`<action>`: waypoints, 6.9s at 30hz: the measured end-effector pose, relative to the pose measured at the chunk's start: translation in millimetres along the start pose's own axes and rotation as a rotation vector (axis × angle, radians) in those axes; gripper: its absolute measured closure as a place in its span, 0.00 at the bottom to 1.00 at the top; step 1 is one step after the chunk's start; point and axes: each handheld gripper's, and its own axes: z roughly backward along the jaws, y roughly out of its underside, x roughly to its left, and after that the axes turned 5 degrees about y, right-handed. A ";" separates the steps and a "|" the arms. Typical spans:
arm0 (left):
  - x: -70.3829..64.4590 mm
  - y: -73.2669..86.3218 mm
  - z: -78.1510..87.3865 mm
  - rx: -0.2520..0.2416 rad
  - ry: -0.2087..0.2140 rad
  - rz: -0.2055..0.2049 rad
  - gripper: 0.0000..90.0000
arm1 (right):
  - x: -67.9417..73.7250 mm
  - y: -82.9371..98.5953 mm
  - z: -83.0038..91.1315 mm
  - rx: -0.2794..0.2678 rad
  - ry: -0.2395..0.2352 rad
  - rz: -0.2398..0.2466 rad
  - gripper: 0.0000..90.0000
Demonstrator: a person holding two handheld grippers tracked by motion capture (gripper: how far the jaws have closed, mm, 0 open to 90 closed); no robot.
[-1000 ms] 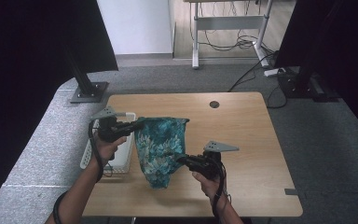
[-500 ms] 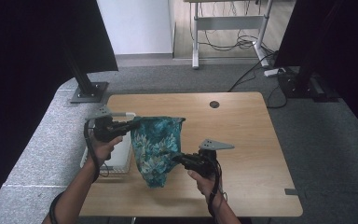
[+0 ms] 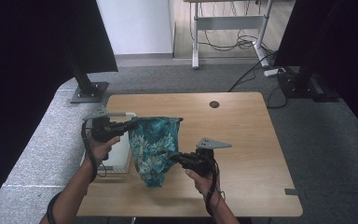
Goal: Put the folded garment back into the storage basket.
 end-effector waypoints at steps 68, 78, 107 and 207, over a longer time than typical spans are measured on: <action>27.4 -3.5 42.9 -0.015 -0.024 0.013 0.93 | 18.9 -16.7 -51.5 0.010 -0.065 0.002 0.94; 31.8 -2.6 44.4 -0.009 -0.018 0.017 0.93 | 20.2 -18.1 -56.6 0.011 -0.071 0.003 0.94; 47.2 -10.4 72.6 -0.026 -0.048 0.018 0.93 | 29.0 -28.7 -90.1 0.022 -0.109 0.007 0.94; 116.9 -3.6 110.2 -0.034 -0.156 0.078 0.93 | 24.1 -31.8 -205.5 0.085 -0.124 -0.036 0.94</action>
